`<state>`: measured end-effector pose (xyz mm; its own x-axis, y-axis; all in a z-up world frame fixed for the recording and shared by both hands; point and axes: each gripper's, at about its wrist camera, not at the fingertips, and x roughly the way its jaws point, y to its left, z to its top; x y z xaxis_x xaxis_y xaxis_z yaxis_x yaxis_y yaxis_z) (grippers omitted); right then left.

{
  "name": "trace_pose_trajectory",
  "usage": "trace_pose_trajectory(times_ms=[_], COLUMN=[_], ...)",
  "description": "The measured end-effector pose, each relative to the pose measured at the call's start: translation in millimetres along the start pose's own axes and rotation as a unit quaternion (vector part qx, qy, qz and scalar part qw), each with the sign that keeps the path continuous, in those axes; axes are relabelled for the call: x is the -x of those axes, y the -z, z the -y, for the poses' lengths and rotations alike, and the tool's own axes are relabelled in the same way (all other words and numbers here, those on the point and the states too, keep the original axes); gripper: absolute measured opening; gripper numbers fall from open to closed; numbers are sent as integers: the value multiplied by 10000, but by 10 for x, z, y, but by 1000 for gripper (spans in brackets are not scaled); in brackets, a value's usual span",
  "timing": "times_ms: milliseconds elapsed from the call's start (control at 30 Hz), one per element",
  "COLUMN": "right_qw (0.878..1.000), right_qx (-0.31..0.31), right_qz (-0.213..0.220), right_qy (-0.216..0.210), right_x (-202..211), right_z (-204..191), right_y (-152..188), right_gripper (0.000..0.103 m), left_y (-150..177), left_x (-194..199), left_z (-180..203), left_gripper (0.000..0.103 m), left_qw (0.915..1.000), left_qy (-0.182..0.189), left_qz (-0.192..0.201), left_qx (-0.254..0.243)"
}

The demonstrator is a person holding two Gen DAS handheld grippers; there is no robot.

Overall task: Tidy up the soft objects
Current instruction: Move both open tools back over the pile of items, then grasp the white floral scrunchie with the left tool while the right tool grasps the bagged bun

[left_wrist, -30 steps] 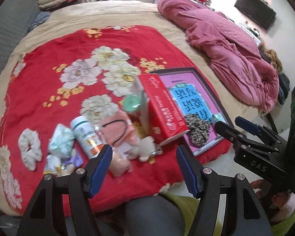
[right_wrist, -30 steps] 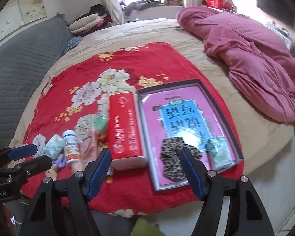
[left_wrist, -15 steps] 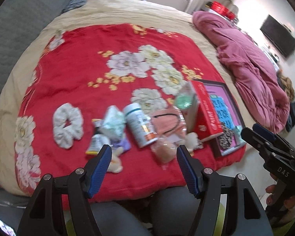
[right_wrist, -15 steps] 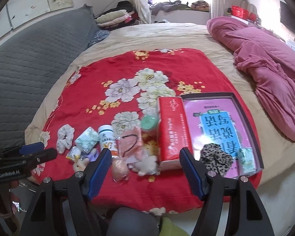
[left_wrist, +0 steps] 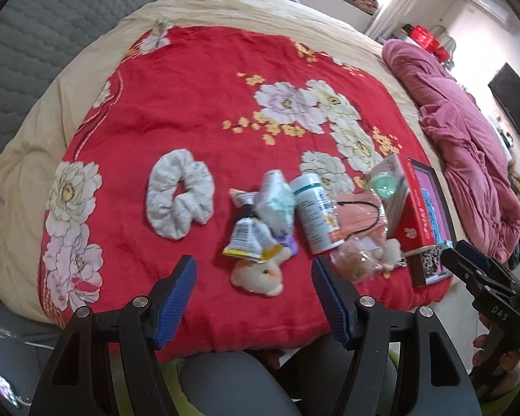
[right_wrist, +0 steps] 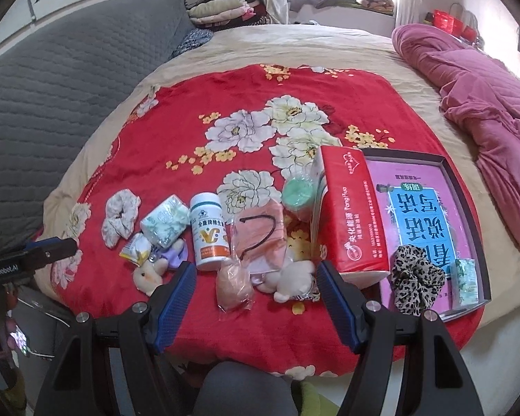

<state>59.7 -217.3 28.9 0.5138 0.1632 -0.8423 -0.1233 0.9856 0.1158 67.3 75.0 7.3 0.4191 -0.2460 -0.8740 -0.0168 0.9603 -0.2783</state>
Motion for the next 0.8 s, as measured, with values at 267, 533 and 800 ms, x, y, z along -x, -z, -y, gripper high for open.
trace_pose_trajectory(times_ms=[267,533,800], right_qw=[9996,9982,9968], right_qx=[226,453,549], right_qz=[-188,-399,-565], right_qy=[21,15,98], right_x=[-269,-500,-707], right_z=[-133,-254,-290], right_y=[130,210,223], right_gripper=[71,71,71], left_y=[-5,-107,-216], left_x=[-218,-508,-771], left_z=[-311,-486,-567], left_gripper=[70,70,70], left_qw=[9996,9984,9977], left_qy=[-117,-220,-233], left_qz=[-12,-189,-286], left_qx=[261,492,568])
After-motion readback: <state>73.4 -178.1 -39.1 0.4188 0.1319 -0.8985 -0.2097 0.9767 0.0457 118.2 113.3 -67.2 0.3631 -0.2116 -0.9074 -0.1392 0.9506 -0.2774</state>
